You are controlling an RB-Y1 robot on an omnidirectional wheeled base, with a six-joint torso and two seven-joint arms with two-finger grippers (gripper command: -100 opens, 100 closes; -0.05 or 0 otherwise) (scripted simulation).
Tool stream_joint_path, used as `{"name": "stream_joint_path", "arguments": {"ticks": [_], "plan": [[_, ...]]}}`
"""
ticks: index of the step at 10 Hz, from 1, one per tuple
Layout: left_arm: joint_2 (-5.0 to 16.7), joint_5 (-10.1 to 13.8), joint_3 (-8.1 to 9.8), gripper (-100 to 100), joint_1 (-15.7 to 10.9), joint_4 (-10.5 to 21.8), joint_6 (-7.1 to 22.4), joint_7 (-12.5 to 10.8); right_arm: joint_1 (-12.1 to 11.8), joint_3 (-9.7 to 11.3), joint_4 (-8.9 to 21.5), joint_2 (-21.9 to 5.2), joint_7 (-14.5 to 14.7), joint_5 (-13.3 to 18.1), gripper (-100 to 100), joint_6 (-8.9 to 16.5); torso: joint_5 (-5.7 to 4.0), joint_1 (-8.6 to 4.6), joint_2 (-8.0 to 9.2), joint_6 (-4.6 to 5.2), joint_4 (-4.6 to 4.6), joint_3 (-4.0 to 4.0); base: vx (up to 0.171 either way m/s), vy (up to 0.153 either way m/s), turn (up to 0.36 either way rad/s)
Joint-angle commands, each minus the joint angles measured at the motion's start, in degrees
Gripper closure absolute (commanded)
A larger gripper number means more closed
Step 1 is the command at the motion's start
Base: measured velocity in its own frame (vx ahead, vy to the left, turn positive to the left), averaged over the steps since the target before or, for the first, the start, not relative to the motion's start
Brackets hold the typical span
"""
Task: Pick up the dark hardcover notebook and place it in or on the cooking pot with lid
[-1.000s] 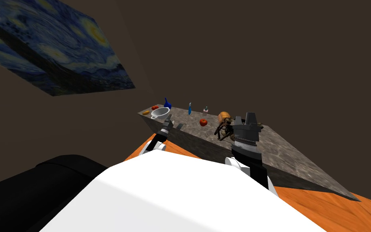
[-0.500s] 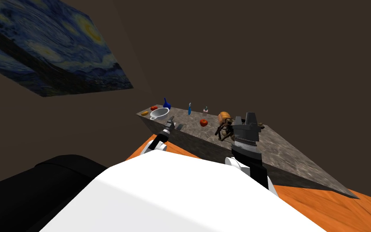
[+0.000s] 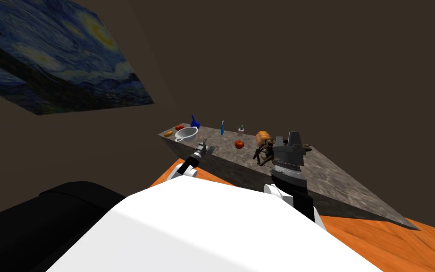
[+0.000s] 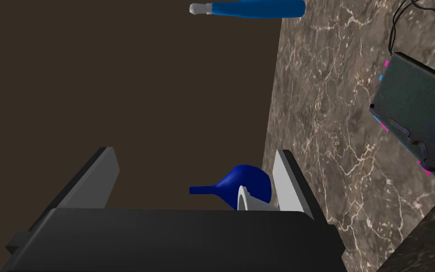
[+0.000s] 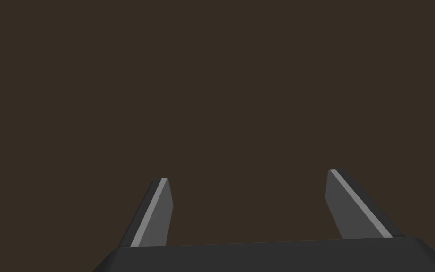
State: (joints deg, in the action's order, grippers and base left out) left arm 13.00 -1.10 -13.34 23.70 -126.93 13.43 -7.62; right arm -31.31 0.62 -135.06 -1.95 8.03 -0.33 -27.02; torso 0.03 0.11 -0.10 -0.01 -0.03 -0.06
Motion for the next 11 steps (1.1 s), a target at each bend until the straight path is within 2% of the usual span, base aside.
{"name": "stream_joint_path", "arguments": {"ticks": [1, 4, 5, 7, 10, 11], "plan": [[0.2, -0.2, -0.41, -100, -0.4, 0.1, 2.1, -0.1, 0.0, 0.0, 0.0, 0.0, 0.0, 0.0, 0, 0.0, 0.00, 0.00, 0.00, 0.00, 0.00, 0.00, 0.021, 0.029, -0.034], [1.2, -1.1, -2.05, -100, -1.3, 1.1, 6.8, -0.4, 0.0, 0.0, 0.0, 0.0, 0.0, 0.0, 0, 0.0, 0.00, -0.01, 0.02, -0.01, 0.00, 0.01, 0.018, 0.034, -0.047], [1.2, -1.1, -2.05, -100, -1.3, 1.1, 7.3, -0.4, 0.0, 0.0, 0.0, 0.0, 0.0, 0.0, 0, 0.0, 0.00, 0.00, 0.01, 0.00, 0.00, 0.01, 0.020, 0.034, -0.024], [2.2, -2.0, -3.65, -100, -2.3, 2.1, 11.2, -0.7, 0.0, 0.0, 0.0, 0.0, 0.0, 0.0, 0, 0.0, 0.00, 0.00, 0.00, 0.00, 0.00, 0.00, 0.023, 0.044, -0.067], [2.8, -2.5, -4.43, -100, -2.8, 2.6, 14.9, -0.8, 0.0, 0.0, 0.0, 0.0, 0.0, 0.0, 0, 0.0, 0.01, 0.03, -0.01, -0.01, 0.00, -0.01, 0.022, 0.039, -0.033], [3.4, -2.9, -5.19, -100, -3.3, 3.0, 17.2, -1.0, 0.0, 0.0, 0.0, 0.0, 0.0, 0.0, 0, 0.0, 0.00, -0.02, 0.01, -0.02, 0.00, 0.00, 0.022, 0.029, -0.047]]}}
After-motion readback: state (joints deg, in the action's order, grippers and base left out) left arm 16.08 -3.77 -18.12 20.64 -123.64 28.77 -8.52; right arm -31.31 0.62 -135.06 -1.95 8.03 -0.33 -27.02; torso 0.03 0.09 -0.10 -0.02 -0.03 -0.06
